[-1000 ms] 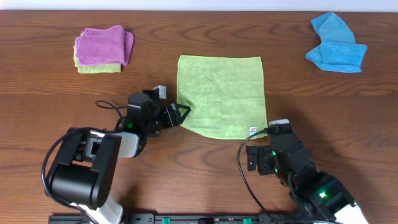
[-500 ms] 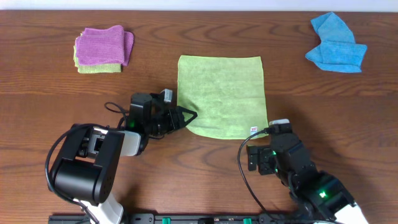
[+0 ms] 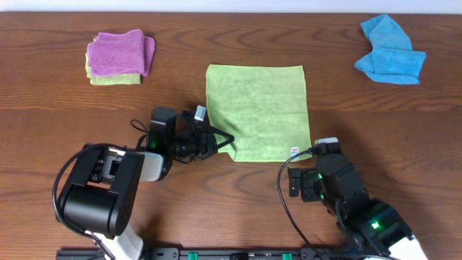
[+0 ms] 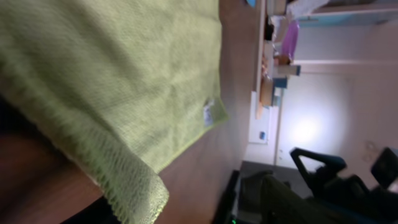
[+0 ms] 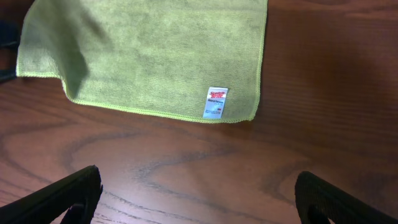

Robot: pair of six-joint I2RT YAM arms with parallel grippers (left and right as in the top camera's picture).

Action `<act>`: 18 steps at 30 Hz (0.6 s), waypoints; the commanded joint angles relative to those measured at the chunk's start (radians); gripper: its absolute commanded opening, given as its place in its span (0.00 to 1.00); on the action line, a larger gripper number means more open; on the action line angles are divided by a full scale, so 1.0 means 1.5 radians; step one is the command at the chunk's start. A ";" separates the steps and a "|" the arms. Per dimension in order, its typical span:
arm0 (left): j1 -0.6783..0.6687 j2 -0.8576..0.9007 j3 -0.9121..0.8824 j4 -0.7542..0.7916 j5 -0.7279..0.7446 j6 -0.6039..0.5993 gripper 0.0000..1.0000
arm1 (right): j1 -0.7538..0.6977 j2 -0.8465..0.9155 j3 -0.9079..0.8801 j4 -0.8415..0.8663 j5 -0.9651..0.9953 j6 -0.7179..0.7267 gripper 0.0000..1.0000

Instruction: Fold the cloth

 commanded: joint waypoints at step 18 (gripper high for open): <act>0.131 -0.184 -0.029 -0.003 0.223 0.031 0.56 | -0.004 -0.001 0.009 0.001 -0.008 -0.008 0.99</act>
